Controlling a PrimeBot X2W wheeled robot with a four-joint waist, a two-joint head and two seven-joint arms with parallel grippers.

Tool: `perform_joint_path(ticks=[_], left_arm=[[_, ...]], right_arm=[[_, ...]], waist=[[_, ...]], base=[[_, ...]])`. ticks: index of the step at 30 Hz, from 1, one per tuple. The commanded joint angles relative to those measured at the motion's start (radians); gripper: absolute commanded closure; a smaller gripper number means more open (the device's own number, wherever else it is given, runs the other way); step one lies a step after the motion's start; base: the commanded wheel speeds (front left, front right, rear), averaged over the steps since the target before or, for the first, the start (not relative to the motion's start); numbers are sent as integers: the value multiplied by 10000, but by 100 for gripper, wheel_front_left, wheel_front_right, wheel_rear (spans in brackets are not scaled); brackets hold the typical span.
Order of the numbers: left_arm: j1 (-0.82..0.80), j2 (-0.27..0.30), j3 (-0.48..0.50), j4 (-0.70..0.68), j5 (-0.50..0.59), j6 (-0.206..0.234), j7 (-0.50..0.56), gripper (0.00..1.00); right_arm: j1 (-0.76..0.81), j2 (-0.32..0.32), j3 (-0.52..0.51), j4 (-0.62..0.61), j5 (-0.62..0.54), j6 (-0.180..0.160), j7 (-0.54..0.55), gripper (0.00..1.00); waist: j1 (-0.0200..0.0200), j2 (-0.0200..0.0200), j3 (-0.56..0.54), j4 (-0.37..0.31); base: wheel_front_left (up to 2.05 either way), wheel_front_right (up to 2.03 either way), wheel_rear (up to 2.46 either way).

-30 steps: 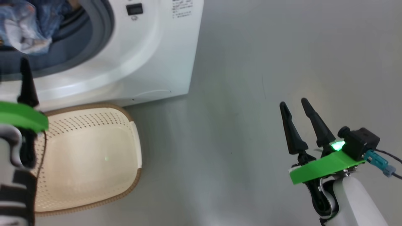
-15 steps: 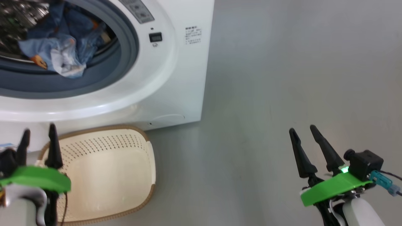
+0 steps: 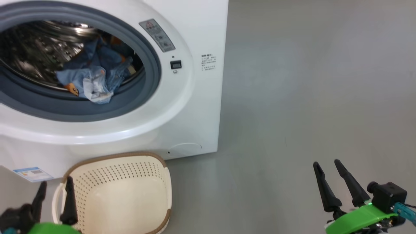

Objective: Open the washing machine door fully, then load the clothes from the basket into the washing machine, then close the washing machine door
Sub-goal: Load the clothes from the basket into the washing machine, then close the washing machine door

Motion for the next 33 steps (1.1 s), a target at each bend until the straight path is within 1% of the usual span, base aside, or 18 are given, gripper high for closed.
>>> perform_joint_path(ticks=[1,6,12,33], left_arm=[[126,195,381,-403,165,-15,-64,0],[882,16,509,-990,237,-15,-64,0],[1457,-136,690,-1558,287,-15,-64,0],[1315,-257,769,-1721,425,-15,-64,0]], right_arm=[[150,-194,108,-238,162,16,-76,0],[476,-279,-26,-289,199,16,-76,0],[646,-304,-123,-364,202,16,-76,0],[571,-248,-219,-464,24,16,-76,0]], waist=[[0,0,-338,103],[0,0,-595,125],[0,0,-654,134],[0,0,-332,304]], base=[[0,0,0],[0,0,0],[0,0,0],[-8,8,0]])
